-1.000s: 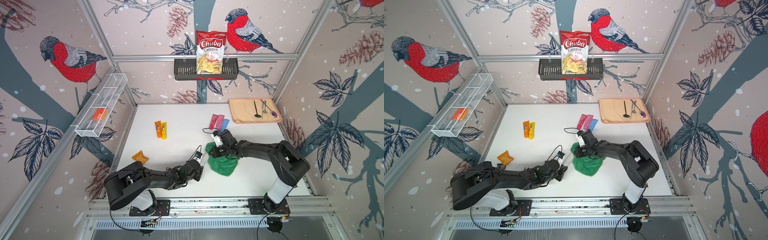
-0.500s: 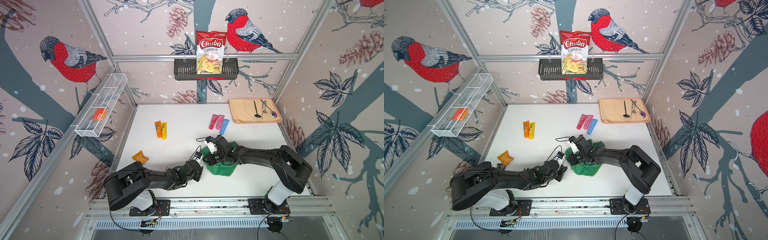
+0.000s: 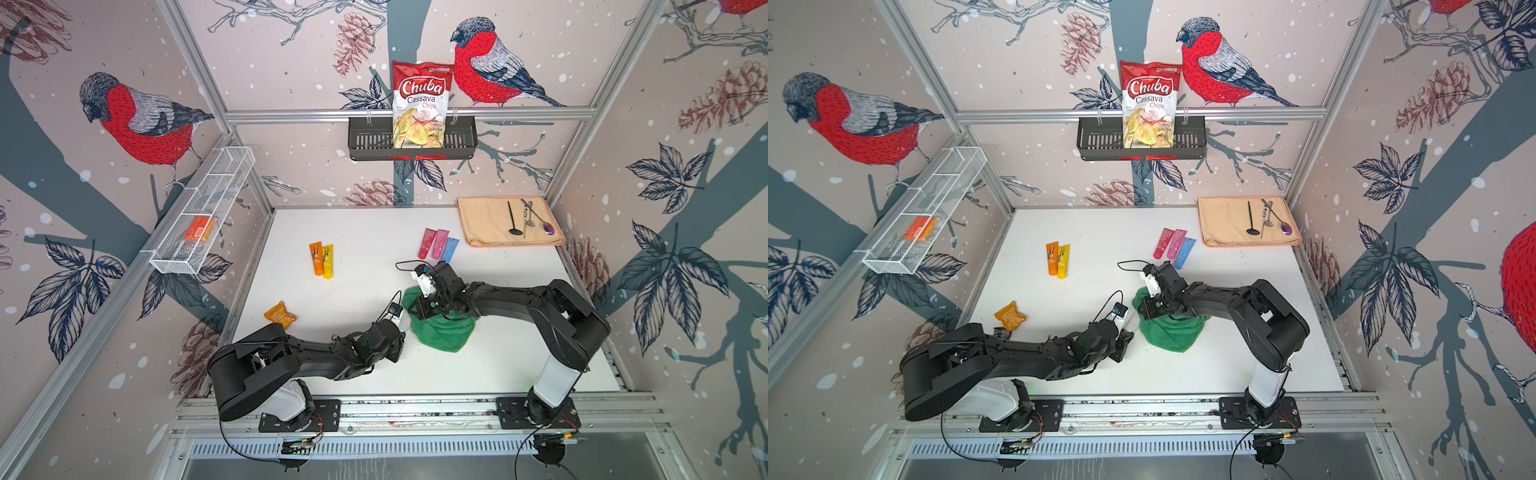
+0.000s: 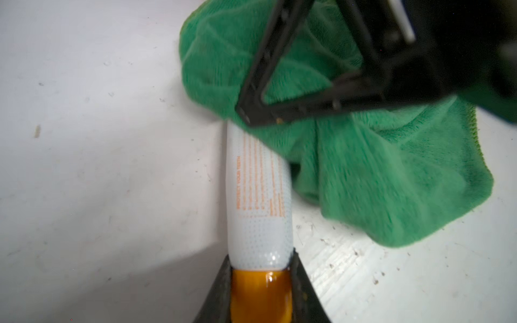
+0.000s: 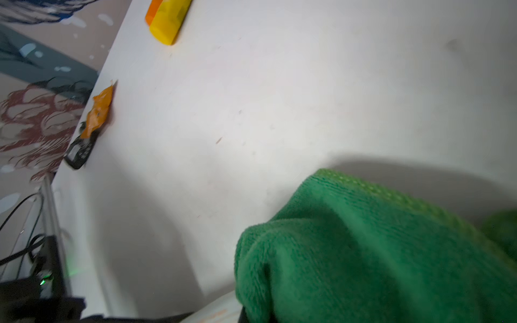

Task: Wipe the surface of the toothpaste tube
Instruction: Wipe the dirt from the toothpaste tube.

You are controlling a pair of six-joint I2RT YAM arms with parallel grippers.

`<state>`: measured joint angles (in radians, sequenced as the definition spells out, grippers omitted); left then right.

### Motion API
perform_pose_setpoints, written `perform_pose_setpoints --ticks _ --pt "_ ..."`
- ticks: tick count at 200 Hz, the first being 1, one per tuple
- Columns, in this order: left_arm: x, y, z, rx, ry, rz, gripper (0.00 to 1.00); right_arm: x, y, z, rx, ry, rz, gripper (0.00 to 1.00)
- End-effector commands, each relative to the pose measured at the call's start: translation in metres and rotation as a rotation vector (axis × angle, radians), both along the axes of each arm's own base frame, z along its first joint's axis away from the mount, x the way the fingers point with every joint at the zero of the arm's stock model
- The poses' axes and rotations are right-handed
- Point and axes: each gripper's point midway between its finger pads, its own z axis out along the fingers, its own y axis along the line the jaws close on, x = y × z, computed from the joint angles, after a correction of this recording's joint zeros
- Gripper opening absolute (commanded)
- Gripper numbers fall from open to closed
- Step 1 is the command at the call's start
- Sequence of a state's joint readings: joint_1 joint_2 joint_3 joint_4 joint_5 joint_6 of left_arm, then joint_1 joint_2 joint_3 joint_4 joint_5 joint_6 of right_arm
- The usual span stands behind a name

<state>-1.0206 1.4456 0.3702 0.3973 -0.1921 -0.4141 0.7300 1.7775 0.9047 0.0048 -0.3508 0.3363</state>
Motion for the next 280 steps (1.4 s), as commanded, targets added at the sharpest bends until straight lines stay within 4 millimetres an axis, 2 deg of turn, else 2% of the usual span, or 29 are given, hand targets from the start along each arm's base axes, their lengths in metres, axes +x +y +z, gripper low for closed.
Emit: perform_pose_setpoints --ticks 1,18,36,53,74,96,119,137,163,197,247,280 --pt "-0.005 -0.003 -0.001 -0.004 0.008 -0.032 0.08 0.022 -0.073 -0.037 -0.343 -0.037 -0.192 0.00" --pt "-0.004 -0.003 0.000 -0.008 0.007 -0.031 0.08 0.027 -0.074 -0.036 -0.361 -0.046 -0.203 0.00" --pt "-0.005 -0.002 0.000 -0.006 0.007 -0.031 0.08 0.019 -0.055 -0.029 -0.310 -0.046 -0.149 0.00" --pt "-0.005 -0.002 -0.001 -0.006 0.008 -0.031 0.07 -0.001 -0.029 -0.021 -0.248 -0.046 -0.054 0.00" --pt "-0.004 -0.002 -0.001 -0.005 0.006 -0.031 0.07 -0.034 0.005 -0.006 -0.142 -0.022 0.083 0.00" --pt "-0.004 -0.002 0.000 -0.006 0.003 -0.029 0.07 -0.061 0.020 0.009 -0.060 -0.002 0.164 0.00" --pt "-0.004 -0.002 0.000 -0.006 0.000 -0.028 0.07 -0.082 0.026 0.019 -0.019 0.000 0.224 0.00" --pt "-0.003 -0.003 0.001 -0.006 -0.001 -0.028 0.07 -0.078 0.017 0.010 -0.076 -0.012 0.200 0.00" --pt "-0.003 -0.001 0.002 -0.004 -0.004 -0.024 0.07 -0.063 -0.005 -0.020 -0.197 0.007 0.130 0.00" --pt "-0.003 0.000 0.003 -0.008 -0.005 -0.019 0.07 -0.031 -0.045 -0.042 -0.339 -0.004 -0.021 0.00" --pt "-0.002 -0.001 0.003 -0.006 -0.007 -0.022 0.06 0.001 -0.086 -0.047 -0.454 -0.051 -0.186 0.00" --pt "-0.001 -0.001 0.005 -0.011 -0.016 -0.016 0.06 -0.002 -0.076 -0.041 -0.438 -0.070 -0.173 0.00"
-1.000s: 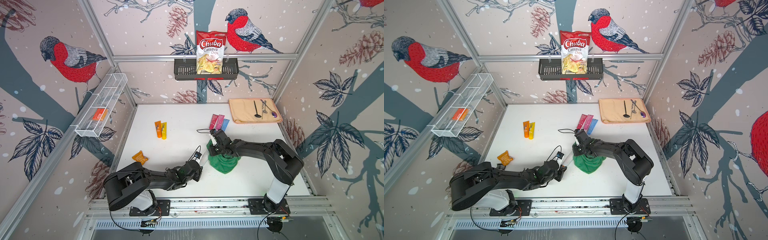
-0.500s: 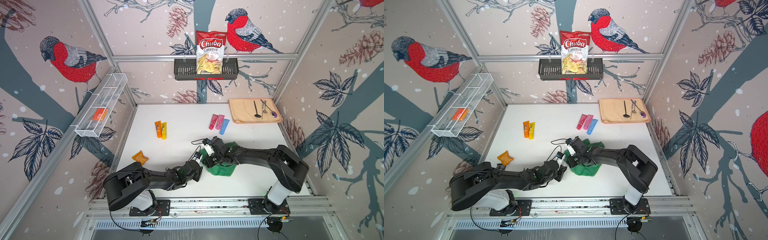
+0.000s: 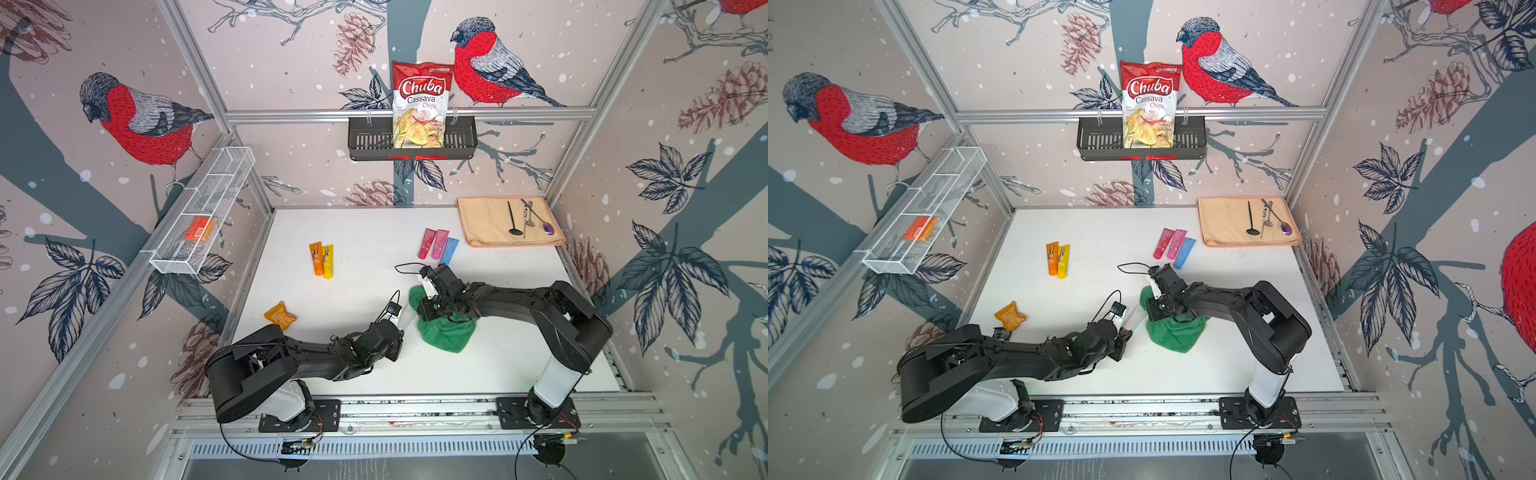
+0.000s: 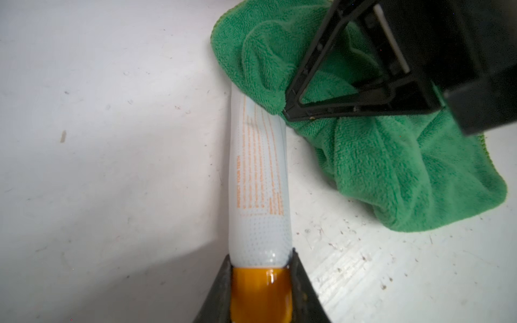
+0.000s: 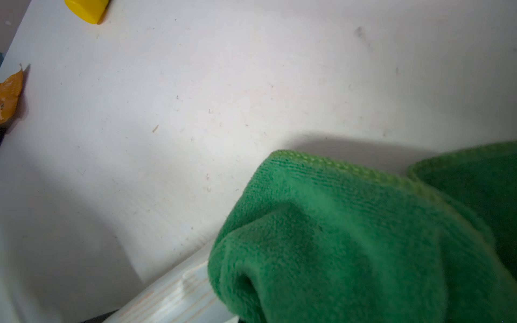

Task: Wipe the surface of the toothpaste tube
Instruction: Wipe the dirt from the toothpaste tube, then place the toothpaste at the center of the board.

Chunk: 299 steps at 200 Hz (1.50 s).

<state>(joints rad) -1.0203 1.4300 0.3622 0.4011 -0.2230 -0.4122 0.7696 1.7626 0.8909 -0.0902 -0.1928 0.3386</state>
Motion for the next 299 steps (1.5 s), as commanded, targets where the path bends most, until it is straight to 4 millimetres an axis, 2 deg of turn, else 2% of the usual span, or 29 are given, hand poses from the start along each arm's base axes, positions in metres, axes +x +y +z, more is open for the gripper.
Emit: perform_pose_setpoints --ticks 1,15,32,56,80,100,117,138,163,168,174,203,224,247,274,299 --pt "-0.005 -0.004 0.002 -0.012 0.008 -0.037 0.06 0.006 -0.055 -0.023 -0.277 -0.054 -0.124 0.00" --pt "-0.002 -0.002 0.005 -0.009 -0.004 -0.017 0.06 0.011 -0.065 -0.019 -0.289 -0.079 -0.163 0.00" --pt "0.006 0.004 0.011 -0.002 -0.032 0.030 0.05 0.023 -0.091 -0.011 -0.321 -0.127 -0.258 0.00" --pt "0.022 0.007 0.024 -0.021 -0.061 0.067 0.05 0.036 -0.128 0.010 -0.341 -0.220 -0.396 0.00" --pt "0.046 0.005 0.040 -0.029 -0.092 0.092 0.05 0.038 -0.140 0.035 -0.266 -0.301 -0.468 0.00" --pt "0.074 0.000 0.059 -0.043 -0.123 0.109 0.04 0.040 -0.142 0.050 -0.190 -0.369 -0.508 0.00" --pt "0.100 -0.006 0.072 -0.053 -0.149 0.118 0.05 0.038 -0.142 0.047 -0.156 -0.389 -0.513 0.00" --pt "0.139 -0.015 0.079 -0.042 -0.161 0.133 0.05 0.038 -0.138 0.044 -0.156 -0.378 -0.495 0.00" --pt "0.185 -0.030 0.073 -0.024 -0.150 0.147 0.05 0.039 -0.128 0.033 -0.192 -0.358 -0.458 0.00" --pt "0.192 -0.033 0.065 -0.015 -0.133 0.143 0.05 0.039 -0.126 0.032 -0.201 -0.355 -0.449 0.00" --pt "0.206 -0.042 0.069 -0.025 -0.137 0.139 0.06 0.039 -0.123 0.030 -0.212 -0.354 -0.440 0.00" --pt "0.251 -0.063 0.050 0.006 -0.073 0.148 0.07 0.039 -0.113 0.024 -0.259 -0.357 -0.406 0.00" --pt "0.271 -0.063 0.046 -0.003 -0.062 0.162 0.07 0.039 -0.110 0.023 -0.268 -0.359 -0.398 0.00" --pt "0.288 -0.051 0.044 -0.014 -0.040 0.194 0.07 0.039 -0.109 0.022 -0.271 -0.358 -0.391 0.00" --pt "0.295 -0.047 0.039 -0.038 -0.018 0.192 0.08 0.040 -0.108 0.021 -0.278 -0.354 -0.386 0.00" --pt "0.296 -0.053 0.028 -0.046 0.011 0.171 0.11 0.039 -0.106 0.019 -0.286 -0.353 -0.377 0.00"
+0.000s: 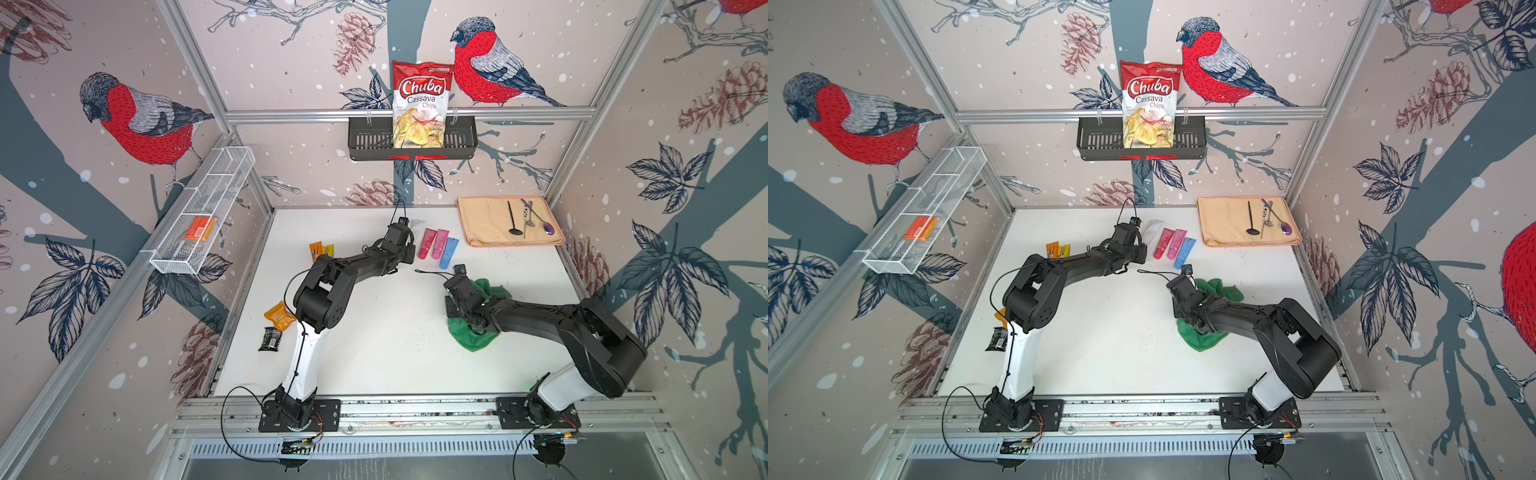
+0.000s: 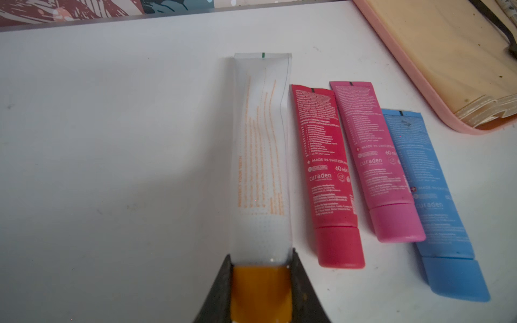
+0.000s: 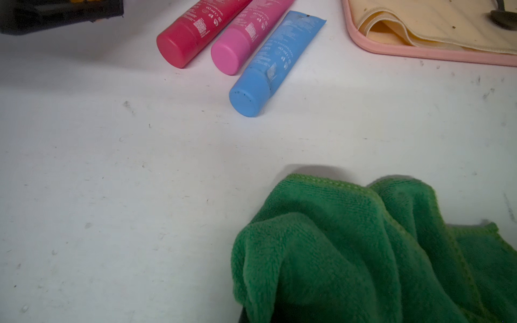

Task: Wipe the surface of the toothpaste tube
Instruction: Place the toothpaste at the center of the board.

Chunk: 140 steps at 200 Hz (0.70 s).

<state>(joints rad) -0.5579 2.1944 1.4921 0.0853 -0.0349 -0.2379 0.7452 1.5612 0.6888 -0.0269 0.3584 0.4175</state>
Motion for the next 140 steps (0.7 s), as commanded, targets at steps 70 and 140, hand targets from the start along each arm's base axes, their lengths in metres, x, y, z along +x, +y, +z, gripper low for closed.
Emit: perform_pose_setpoints --ticks 70,140 --pt "-0.010 -0.011 0.007 -0.083 0.008 -0.076 0.53 0.002 0.003 -0.003 -0.045 0.003 0.013 0.00" --pt "-0.049 0.076 0.097 0.004 -0.146 0.151 0.57 0.001 0.006 -0.005 -0.056 0.003 0.023 0.00"
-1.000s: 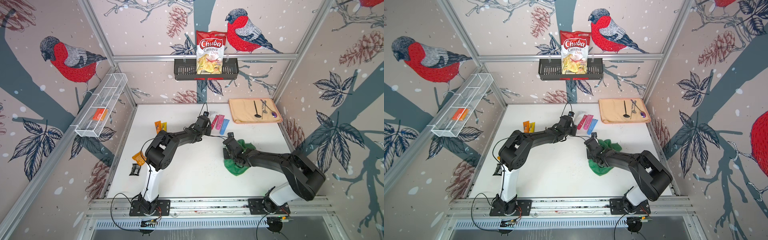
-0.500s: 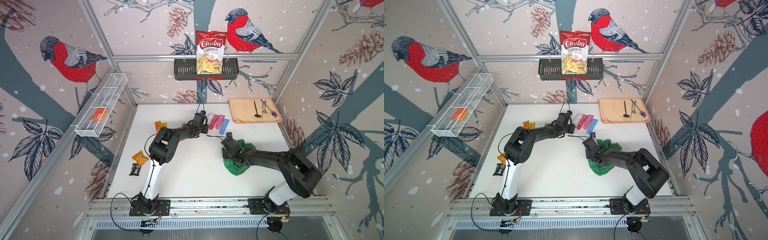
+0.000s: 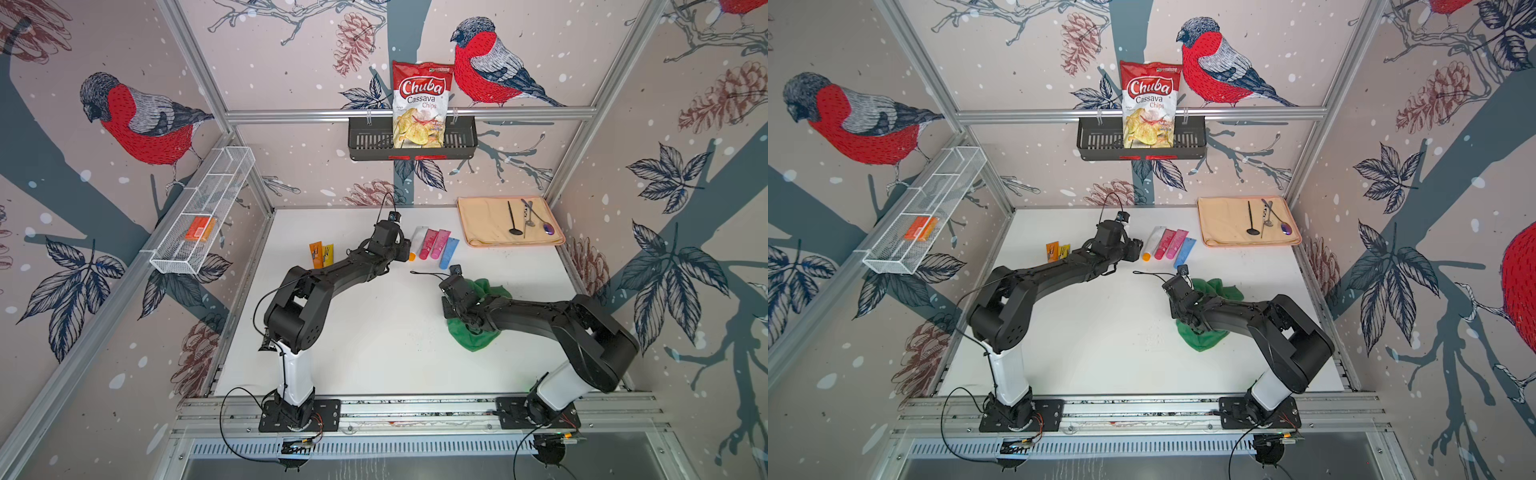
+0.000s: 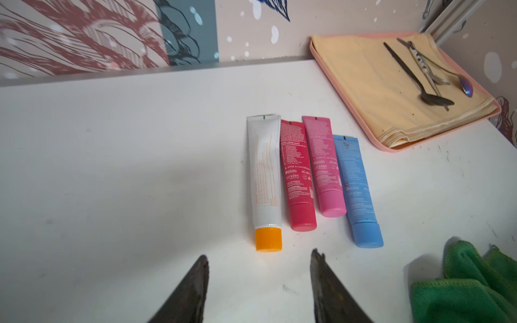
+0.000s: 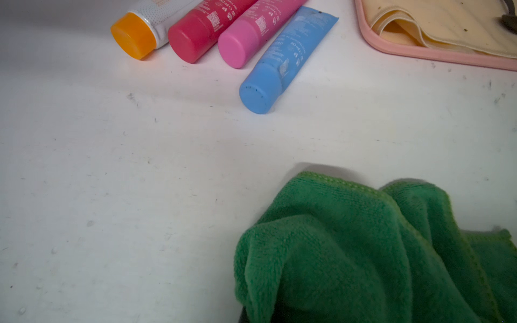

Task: Wipe the surface of the toothpaste tube
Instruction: Pick up the toothpaste from the center of the board.

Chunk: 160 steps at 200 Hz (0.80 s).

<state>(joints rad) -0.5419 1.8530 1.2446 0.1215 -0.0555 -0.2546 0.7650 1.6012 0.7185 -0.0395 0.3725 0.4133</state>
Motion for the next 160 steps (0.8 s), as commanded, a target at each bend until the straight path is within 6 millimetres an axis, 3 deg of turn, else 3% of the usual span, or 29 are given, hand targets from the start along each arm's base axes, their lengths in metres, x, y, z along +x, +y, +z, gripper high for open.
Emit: perform_pose_setpoints --ticks 1,21,41,77,129,160 --pt "-0.012 0.039 0.011 0.068 -0.032 0.118 0.57 0.001 -0.001 0.000 -0.029 -0.005 0.008 0.00" --pt "-0.034 0.077 0.014 0.104 -0.061 0.207 0.57 0.000 0.002 -0.001 -0.044 -0.005 0.014 0.00" --pt "-0.055 0.120 0.002 0.132 -0.062 0.302 0.56 -0.001 0.005 -0.002 -0.066 -0.010 0.019 0.00" --pt "-0.067 0.183 -0.004 0.184 -0.060 0.467 0.54 -0.001 0.006 -0.006 -0.091 -0.004 0.023 0.00" --pt "-0.052 0.229 -0.026 0.193 0.019 0.578 0.53 -0.001 0.006 -0.005 -0.083 -0.006 0.021 0.00" --pt "-0.042 0.237 -0.049 0.149 0.093 0.567 0.52 -0.001 0.006 -0.005 -0.082 -0.006 0.020 0.00"
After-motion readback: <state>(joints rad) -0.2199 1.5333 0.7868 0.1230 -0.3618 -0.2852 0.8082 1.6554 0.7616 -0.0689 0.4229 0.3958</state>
